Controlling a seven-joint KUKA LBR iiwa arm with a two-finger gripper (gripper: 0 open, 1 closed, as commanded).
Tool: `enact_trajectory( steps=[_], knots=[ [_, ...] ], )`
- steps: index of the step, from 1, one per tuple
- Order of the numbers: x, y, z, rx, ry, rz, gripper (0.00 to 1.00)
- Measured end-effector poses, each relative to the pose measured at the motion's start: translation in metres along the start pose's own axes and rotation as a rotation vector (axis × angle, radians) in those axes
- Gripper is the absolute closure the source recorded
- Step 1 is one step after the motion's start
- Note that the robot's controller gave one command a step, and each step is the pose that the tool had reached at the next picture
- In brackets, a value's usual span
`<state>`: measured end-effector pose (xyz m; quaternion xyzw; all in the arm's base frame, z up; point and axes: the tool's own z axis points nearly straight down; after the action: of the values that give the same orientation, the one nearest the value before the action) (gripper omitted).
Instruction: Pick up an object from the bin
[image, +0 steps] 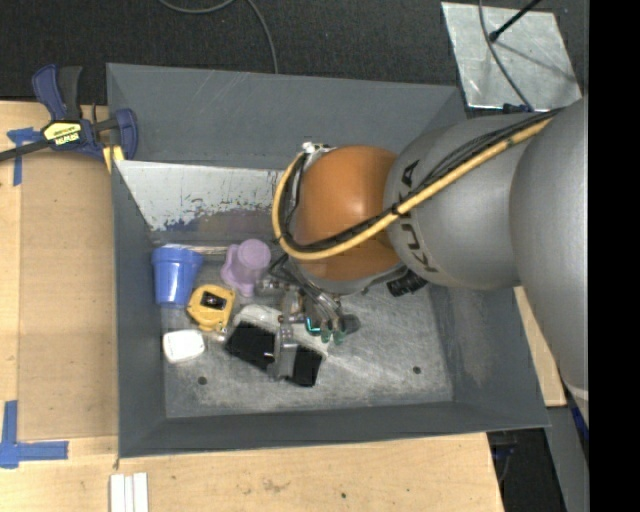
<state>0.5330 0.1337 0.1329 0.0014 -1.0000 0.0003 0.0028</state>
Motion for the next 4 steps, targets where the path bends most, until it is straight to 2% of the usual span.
enact_trajectory(
  steps=[1,2,3,4],
  knots=[
    [-0.002,0.0,-0.004,-0.002,-0.008,0.002,0.0],
    [0.012,-0.003,0.028,-0.003,-0.013,0.064,0.0],
    [0.017,-0.013,0.058,-0.008,-0.028,0.248,1.0],
    [0.017,-0.013,0.058,-0.008,-0.028,0.249,1.0]
  ],
)
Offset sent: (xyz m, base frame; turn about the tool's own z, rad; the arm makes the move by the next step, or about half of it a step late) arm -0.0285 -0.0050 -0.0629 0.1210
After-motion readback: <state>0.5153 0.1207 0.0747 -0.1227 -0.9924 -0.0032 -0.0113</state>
